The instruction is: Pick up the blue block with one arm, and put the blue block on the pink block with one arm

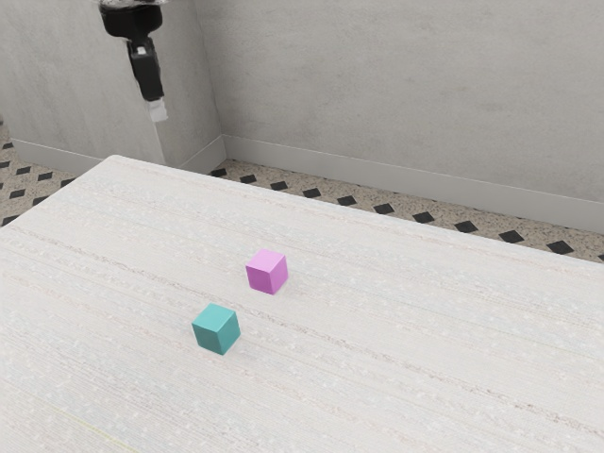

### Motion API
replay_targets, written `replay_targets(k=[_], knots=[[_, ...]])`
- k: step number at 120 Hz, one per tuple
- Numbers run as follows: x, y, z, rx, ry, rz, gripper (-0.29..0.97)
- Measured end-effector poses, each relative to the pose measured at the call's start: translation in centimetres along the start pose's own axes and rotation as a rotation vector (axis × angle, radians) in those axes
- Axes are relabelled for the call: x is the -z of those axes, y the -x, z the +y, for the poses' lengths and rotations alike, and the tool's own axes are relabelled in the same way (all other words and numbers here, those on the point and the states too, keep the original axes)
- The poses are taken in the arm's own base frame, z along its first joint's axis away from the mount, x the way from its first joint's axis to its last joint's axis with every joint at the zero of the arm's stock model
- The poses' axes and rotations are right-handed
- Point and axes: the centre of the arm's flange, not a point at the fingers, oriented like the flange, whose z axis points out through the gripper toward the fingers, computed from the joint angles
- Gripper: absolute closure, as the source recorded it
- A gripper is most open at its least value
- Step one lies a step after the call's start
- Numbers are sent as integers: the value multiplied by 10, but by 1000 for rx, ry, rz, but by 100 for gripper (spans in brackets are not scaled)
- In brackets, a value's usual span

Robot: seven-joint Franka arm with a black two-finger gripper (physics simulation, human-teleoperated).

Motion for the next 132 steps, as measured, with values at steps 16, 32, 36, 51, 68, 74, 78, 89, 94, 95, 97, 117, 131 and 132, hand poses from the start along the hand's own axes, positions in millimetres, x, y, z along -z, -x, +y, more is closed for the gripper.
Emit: replay_targets(k=[16,32,36,51,68,74,78,89,94,95,97,117,131,132], knots=[[-6,-32,33,-121,12,-8,0],[-37,-13,74,-223,3,-85,0],[-56,9,71,-215,3,-115,0],[-88,36,81,-293,-3,-157,0],[-142,37,97,-432,49,-203,0],[-187,51,89,-460,100,-193,0],[-213,59,83,-482,128,-170,0],[-253,57,66,-573,154,-114,0],[-257,54,61,-618,137,-86,0],[-258,53,61,-628,132,-80,0],[-259,50,60,-648,124,-70,0],[-296,39,54,-808,57,6,0],[-327,32,41,-886,41,37,0],[-328,31,40,-891,39,39,0]])
